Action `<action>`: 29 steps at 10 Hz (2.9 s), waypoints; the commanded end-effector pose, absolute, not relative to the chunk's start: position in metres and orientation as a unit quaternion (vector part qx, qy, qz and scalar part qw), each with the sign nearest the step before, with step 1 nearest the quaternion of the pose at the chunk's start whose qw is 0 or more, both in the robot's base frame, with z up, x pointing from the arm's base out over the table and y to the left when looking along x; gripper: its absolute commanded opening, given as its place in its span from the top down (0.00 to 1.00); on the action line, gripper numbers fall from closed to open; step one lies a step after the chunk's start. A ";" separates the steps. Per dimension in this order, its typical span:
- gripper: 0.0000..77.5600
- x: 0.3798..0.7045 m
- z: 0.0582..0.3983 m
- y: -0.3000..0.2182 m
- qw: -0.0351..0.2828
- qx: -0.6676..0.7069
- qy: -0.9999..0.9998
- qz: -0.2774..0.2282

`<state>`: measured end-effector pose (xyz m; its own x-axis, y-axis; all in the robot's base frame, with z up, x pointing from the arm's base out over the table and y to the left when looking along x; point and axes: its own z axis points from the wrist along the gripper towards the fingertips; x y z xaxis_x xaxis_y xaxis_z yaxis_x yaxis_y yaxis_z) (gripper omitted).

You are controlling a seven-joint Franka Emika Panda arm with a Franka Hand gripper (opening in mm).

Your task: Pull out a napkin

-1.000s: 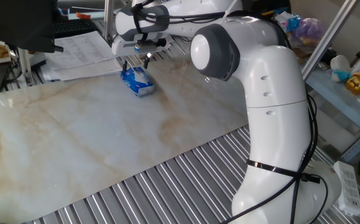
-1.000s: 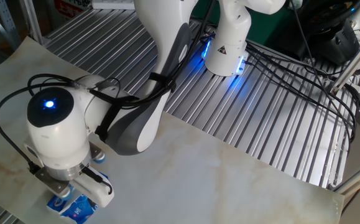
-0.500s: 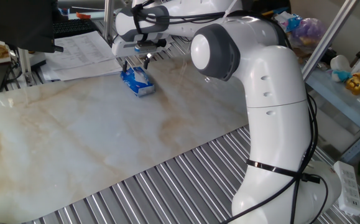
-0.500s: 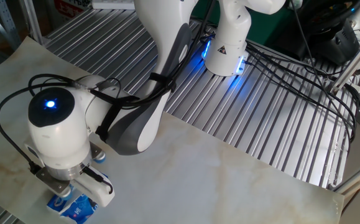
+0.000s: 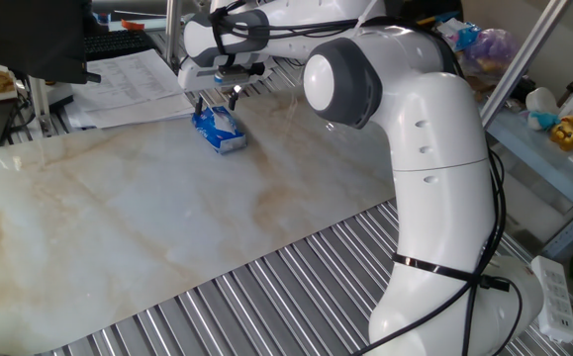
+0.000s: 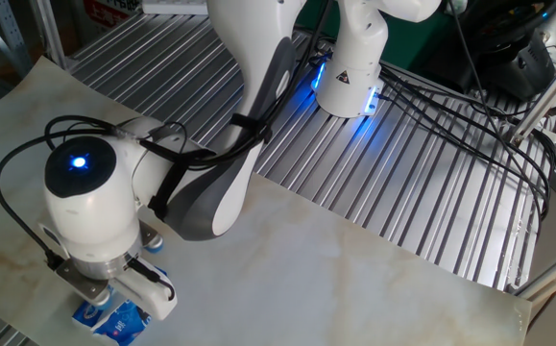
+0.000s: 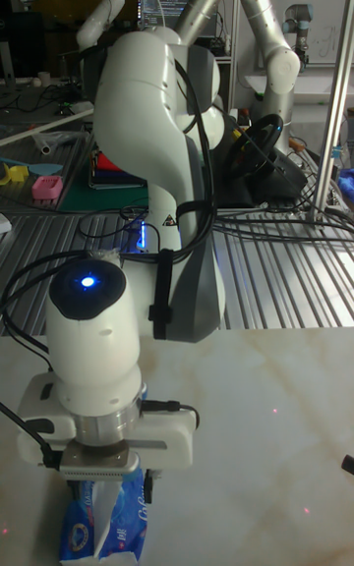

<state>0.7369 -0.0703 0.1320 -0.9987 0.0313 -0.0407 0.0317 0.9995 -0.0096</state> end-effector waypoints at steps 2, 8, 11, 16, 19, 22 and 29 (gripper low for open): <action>0.00 0.738 0.130 -0.071 0.024 0.015 1.000 -0.006; 0.00 0.738 0.129 -0.071 0.023 0.010 1.000 -0.007; 0.00 0.737 0.128 -0.071 0.024 0.002 1.000 -0.007; 0.99 0.737 0.128 -0.071 0.024 -0.002 1.000 -0.008; 0.99 0.737 0.128 -0.071 0.024 -0.002 1.000 -0.008; 0.99 0.737 0.128 -0.071 0.024 -0.002 1.000 -0.008; 0.99 0.737 0.128 -0.071 0.024 -0.002 1.000 -0.008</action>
